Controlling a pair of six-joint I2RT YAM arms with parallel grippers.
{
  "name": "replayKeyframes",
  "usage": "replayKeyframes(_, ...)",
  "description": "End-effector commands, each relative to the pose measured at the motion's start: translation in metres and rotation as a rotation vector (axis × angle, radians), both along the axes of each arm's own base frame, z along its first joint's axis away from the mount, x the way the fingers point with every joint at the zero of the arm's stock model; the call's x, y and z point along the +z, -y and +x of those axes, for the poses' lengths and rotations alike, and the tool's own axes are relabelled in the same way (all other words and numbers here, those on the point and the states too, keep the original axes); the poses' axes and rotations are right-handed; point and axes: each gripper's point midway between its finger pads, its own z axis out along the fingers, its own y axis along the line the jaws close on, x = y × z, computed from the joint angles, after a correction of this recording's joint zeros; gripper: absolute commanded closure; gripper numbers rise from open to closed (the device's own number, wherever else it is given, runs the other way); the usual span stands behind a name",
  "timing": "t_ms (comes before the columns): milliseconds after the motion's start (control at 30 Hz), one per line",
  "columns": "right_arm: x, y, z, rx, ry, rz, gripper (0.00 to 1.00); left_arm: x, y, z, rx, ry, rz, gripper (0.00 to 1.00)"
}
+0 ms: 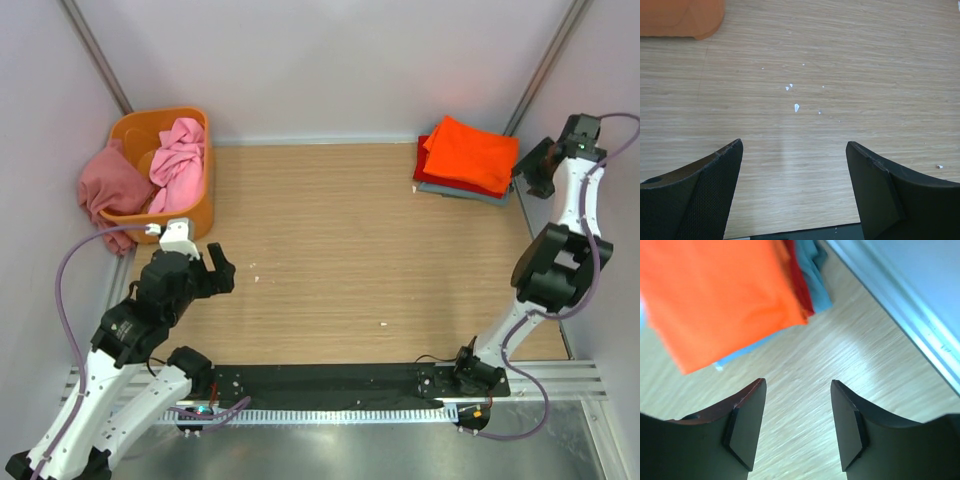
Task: Fold and stack the t-shirts
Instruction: Neatly place the folded tshirt to the corner, then reset both grippers
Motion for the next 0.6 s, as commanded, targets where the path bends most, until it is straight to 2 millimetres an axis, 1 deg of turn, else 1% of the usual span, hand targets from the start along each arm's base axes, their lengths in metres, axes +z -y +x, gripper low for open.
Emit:
replayKeyframes(0,0.099,-0.006,-0.027,-0.007,0.180,-0.122,0.39,0.010,0.001,0.004,0.002,0.054,-0.019,0.15)
replayKeyframes(33,0.103,-0.017,-0.029,0.031,0.206,-0.091,0.40,0.011,0.000,0.004,0.003,0.058,-0.021,0.15)
replayKeyframes(67,0.132,-0.028,-0.035,0.055,0.295,-0.108,0.39,0.011,0.001,0.003,0.000,0.059,-0.021,0.14)
replayKeyframes(100,0.142,-0.039,-0.037,0.081,0.342,-0.090,0.39,0.011,0.001,0.004,-0.001,0.059,-0.022,0.15)
replayKeyframes(133,0.140,-0.062,-0.042,0.145,0.379,-0.035,0.39,0.011,0.001,0.004,-0.003,0.059,-0.021,0.14)
replayKeyframes(167,0.155,-0.081,-0.038,0.197,0.463,-0.033,0.36,0.011,0.002,0.003,-0.005,0.058,-0.022,0.14)
replayKeyframes(200,0.162,-0.099,-0.053,0.224,0.495,-0.036,0.36,0.012,0.002,0.003,-0.008,0.060,-0.024,0.14)
replayKeyframes(233,0.163,-0.111,-0.058,0.238,0.511,-0.045,0.35,0.011,0.002,0.004,-0.008,0.058,-0.022,0.14)
replayKeyframes(267,0.166,-0.136,-0.059,0.304,0.534,-0.060,0.33,0.011,0.001,0.004,-0.004,0.057,-0.020,0.14)
replayKeyframes(300,0.177,-0.148,-0.073,0.320,0.571,-0.086,0.33,0.012,0.001,0.004,-0.004,0.059,-0.021,0.13)
replayKeyframes(333,0.155,-0.155,-0.079,0.320,0.534,-0.078,0.32,0.011,0.001,0.004,-0.002,0.057,-0.021,0.11)
replayKeyframes(367,0.154,-0.164,-0.082,0.329,0.562,-0.083,0.32,0.011,0.001,0.004,-0.002,0.056,-0.019,0.10)
replayKeyframes(400,0.148,-0.183,-0.086,0.361,0.573,-0.044,0.32,0.010,0.001,0.004,0.001,0.057,-0.019,0.09)
replayKeyframes(433,0.126,-0.196,-0.098,0.384,0.560,-0.015,0.32,0.010,0.001,0.004,-0.001,0.057,-0.019,0.07)
replayKeyframes(467,0.123,-0.208,-0.100,0.410,0.591,-0.001,0.27,0.010,0.001,0.005,0.001,0.055,-0.018,0.07)
replayKeyframes(500,0.114,-0.232,-0.107,0.462,0.593,0.050,0.24,0.008,0.001,0.005,-0.001,0.049,-0.013,0.06)
replayKeyframes(533,0.100,-0.243,-0.115,0.487,0.605,0.074,0.16,0.008,0.001,0.005,-0.001,0.048,-0.009,0.05)
replayKeyframes(567,0.092,-0.254,-0.120,0.512,0.605,0.105,0.13,0.007,0.002,0.006,-0.004,0.045,-0.008,0.05)
